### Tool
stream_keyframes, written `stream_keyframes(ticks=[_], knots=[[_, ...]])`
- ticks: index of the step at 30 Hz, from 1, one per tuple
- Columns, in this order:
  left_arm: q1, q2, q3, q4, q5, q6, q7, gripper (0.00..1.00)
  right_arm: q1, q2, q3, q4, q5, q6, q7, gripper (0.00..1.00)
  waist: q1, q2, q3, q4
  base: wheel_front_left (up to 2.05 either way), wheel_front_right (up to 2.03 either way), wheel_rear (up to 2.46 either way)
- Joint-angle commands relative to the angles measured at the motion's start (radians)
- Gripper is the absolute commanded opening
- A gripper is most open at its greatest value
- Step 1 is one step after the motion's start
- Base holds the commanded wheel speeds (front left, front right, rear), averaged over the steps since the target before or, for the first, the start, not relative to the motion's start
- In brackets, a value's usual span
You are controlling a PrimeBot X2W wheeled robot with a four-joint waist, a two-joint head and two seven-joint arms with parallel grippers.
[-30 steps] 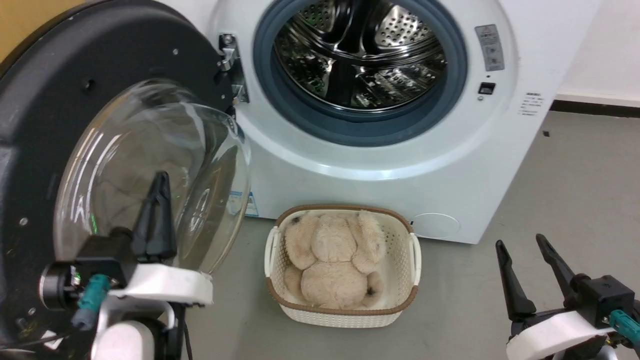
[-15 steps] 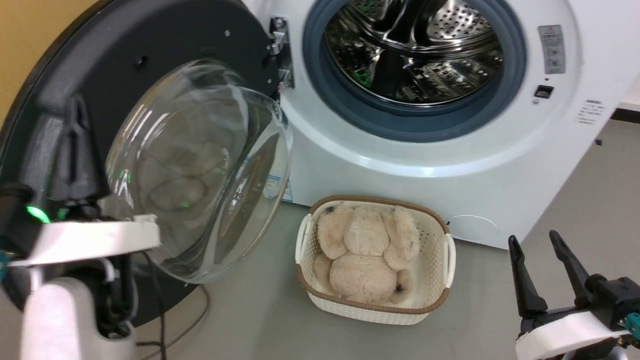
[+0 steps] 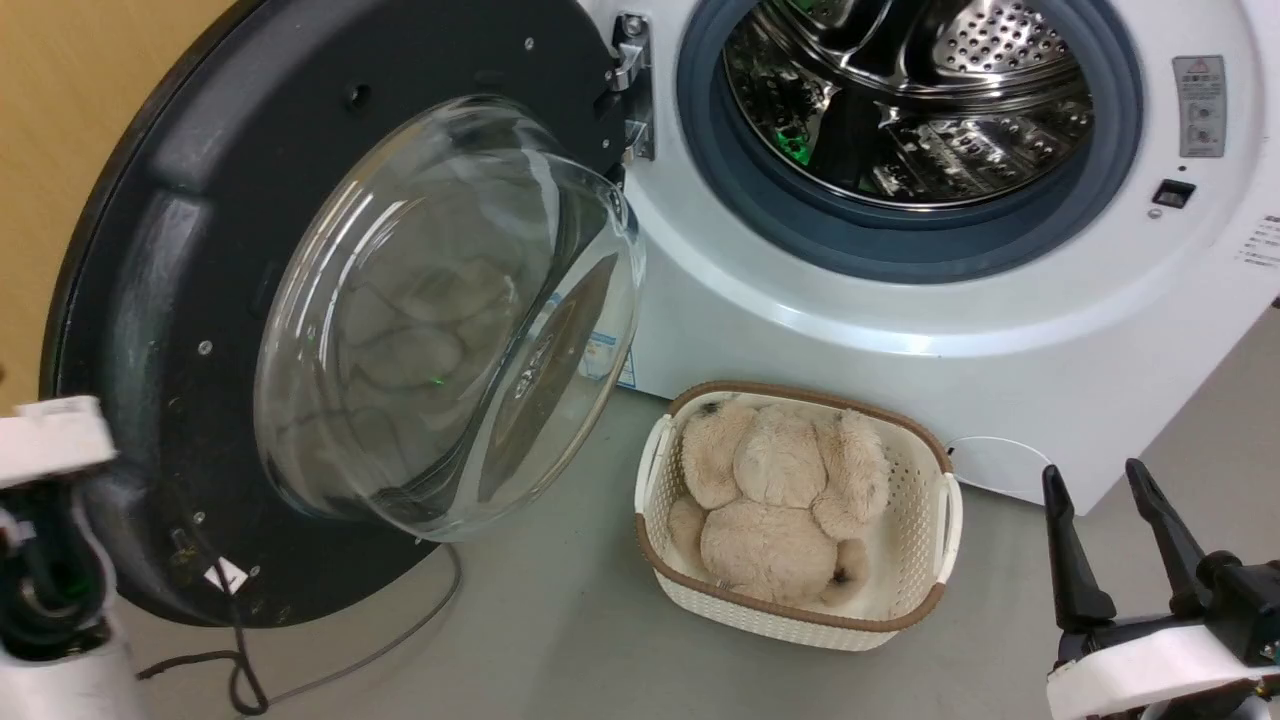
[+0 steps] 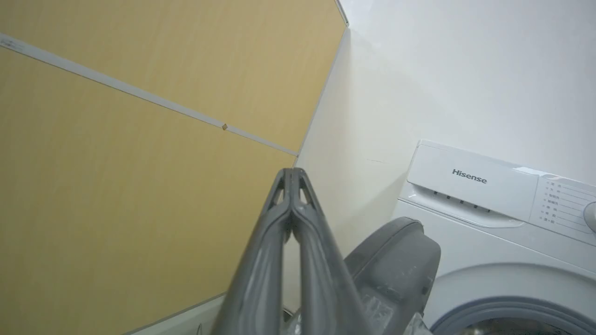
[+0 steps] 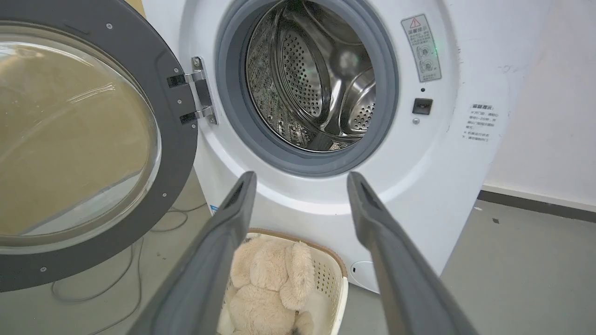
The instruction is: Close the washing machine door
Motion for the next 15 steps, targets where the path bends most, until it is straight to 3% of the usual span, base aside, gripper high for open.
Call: stream_keyframes(ticks=[1,15], knots=[[-0.030,0.012,0.046,0.024,-0.053,0.006,0.009,0.00,-0.003,0.003,-0.006,0.000,0.010,0.000,-0.011,1.00,0.0000,0.0000,0.005,0.009,0.00,0.00,0.00],[-0.038,0.048,0.254,0.295,-0.343,0.016,0.144,0.00,-0.005,0.003,-0.028,0.005,0.017,0.001,-0.038,1.00,0.0000,0.0000,0.030,0.042,0.00,0.00,0.00]])
